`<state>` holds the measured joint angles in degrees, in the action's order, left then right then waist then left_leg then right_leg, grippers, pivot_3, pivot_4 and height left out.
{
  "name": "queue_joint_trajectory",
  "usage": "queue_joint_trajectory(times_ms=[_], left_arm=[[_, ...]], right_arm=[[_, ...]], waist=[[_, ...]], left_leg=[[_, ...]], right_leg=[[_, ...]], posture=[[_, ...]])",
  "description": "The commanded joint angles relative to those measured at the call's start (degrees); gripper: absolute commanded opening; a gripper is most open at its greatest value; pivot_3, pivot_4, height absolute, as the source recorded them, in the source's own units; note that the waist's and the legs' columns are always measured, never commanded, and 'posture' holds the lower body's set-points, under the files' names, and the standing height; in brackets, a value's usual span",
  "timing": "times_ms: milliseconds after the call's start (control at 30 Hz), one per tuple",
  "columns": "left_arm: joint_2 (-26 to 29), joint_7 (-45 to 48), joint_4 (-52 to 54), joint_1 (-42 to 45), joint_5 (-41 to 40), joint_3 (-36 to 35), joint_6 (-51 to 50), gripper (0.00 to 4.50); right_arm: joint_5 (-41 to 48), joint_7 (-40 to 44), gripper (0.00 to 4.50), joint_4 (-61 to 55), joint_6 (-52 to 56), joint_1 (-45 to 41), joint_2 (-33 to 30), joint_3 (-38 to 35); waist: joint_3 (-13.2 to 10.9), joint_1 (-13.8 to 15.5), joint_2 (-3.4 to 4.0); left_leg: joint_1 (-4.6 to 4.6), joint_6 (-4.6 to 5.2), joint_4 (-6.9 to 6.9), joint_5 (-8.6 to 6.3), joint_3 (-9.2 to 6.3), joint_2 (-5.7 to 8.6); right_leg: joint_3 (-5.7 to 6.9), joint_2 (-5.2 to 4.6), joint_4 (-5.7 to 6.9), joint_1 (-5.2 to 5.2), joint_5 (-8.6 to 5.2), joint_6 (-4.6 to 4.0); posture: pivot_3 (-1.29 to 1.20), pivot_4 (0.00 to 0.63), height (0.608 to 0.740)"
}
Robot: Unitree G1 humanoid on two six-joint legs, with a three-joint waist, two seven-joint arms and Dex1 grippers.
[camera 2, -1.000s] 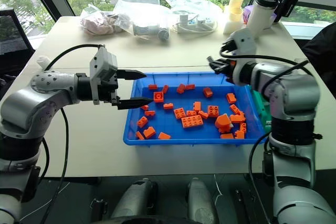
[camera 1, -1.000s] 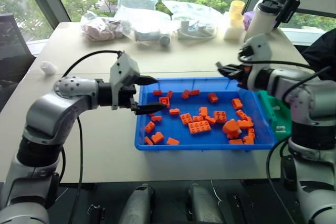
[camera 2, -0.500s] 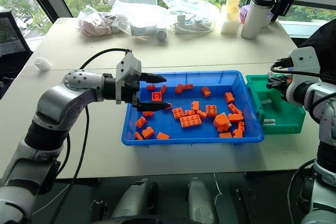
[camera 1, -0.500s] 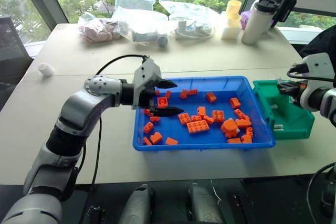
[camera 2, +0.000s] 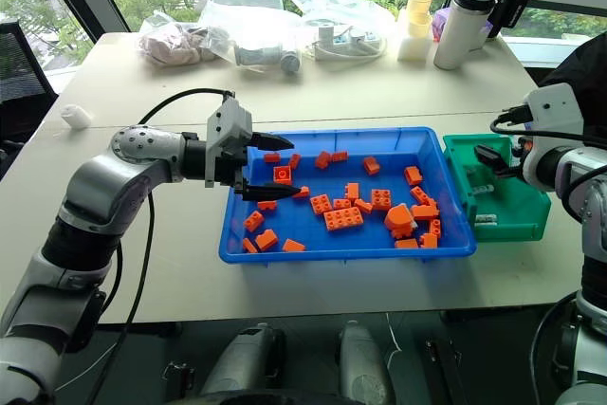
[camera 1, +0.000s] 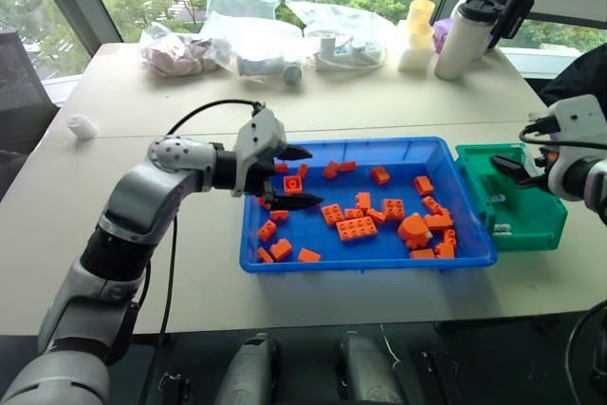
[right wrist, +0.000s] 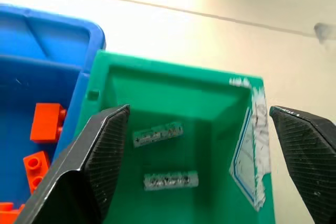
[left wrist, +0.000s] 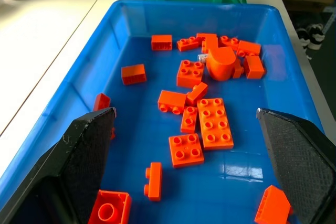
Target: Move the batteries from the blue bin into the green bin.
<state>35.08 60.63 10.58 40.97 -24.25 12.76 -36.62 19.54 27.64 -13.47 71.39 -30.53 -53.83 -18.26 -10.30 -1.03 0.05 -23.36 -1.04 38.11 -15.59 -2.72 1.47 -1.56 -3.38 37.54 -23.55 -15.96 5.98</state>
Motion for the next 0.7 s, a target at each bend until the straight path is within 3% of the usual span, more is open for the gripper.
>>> queue_joint_trajectory(times_ms=[33,233,700], left_arm=[[1.30,1.46,3.34,0.60,-0.74,-0.72,-0.26,4.50],[4.20,3.91,7.91,-1.45,-1.01,0.36,-2.19,4.50],[4.18,1.78,10.92,-3.93,1.59,2.83,-2.04,4.50]], right_arm=[[9.04,11.13,4.47,-8.52,-0.28,-2.89,-2.82,4.73],[15.58,21.48,4.47,-15.14,-0.67,4.71,-8.21,9.76],[15.01,19.46,4.47,-15.39,-0.85,12.06,-8.67,12.88]], waist=[[0.00,-0.01,0.00],[-0.02,0.97,-0.04],[-0.02,0.45,-0.04]], left_leg=[[0.00,0.00,0.00,0.00,-0.01,-0.02],[-0.07,0.03,0.03,-0.02,-0.21,0.06],[-0.04,0.08,0.08,-0.04,-0.16,0.05]], right_leg=[[0.00,0.02,-0.01,0.00,0.00,0.00],[0.14,-0.06,-0.21,0.14,0.00,0.00],[0.14,-0.09,-0.21,0.16,0.01,0.02]], posture=[[0.00,0.150,0.740],[0.00,0.150,0.740],[0.00,0.150,0.740]])
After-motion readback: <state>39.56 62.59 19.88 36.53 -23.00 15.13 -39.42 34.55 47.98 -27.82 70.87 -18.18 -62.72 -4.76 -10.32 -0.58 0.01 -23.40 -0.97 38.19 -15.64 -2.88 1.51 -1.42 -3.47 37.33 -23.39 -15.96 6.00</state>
